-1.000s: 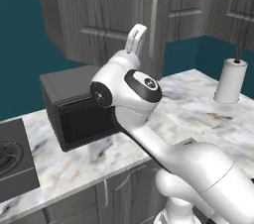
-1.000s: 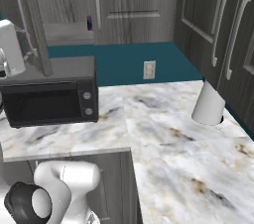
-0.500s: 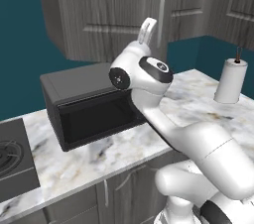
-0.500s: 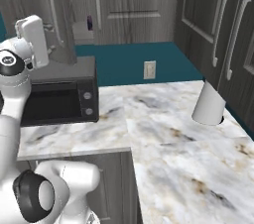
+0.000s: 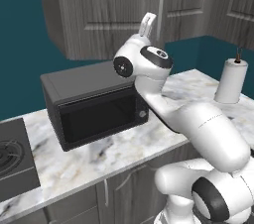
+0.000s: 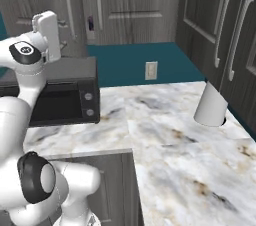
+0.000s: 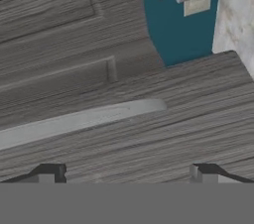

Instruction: Pick the avocado and bread from the counter and place them on the plate. Then pick the jam from the cabinet and place it next to the plate. Lastly close the cabinet door.

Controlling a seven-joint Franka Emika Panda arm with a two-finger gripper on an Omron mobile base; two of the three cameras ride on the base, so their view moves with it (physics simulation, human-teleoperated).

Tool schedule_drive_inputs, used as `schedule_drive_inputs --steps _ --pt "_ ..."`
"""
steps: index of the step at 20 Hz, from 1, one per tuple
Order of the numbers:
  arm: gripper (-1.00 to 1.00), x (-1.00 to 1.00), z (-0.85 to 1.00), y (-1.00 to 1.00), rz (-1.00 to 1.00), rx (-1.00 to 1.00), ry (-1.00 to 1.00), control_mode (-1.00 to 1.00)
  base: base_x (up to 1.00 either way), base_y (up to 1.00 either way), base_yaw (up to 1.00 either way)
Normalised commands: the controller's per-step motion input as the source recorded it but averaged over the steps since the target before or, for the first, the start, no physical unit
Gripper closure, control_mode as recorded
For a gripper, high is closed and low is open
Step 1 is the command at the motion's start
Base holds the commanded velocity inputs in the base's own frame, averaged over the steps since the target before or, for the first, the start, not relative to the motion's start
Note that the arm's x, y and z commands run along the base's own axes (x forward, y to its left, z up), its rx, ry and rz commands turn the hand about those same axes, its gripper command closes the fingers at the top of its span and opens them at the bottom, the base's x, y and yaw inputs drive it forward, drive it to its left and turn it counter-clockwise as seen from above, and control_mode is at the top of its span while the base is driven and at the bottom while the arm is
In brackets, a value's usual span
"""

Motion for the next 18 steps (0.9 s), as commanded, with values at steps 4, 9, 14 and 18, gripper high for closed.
schedule_drive_inputs --steps 4,9,14,18 --pt "-1.0 0.65 0.17 -0.45 0.0 0.0 0.0 -1.0 0.0 0.0 0.0" --pt "-1.0 0.74 0.19 -0.5 0.0 0.0 0.0 -1.0 0.0 0.0 0.0" --pt "-1.0 0.76 0.17 -0.49 0.0 0.0 0.0 -1.0 0.0 0.0 0.0" --pt "-1.0 0.68 0.11 -0.45 0.0 0.0 0.0 -1.0 0.0 0.0 0.0"
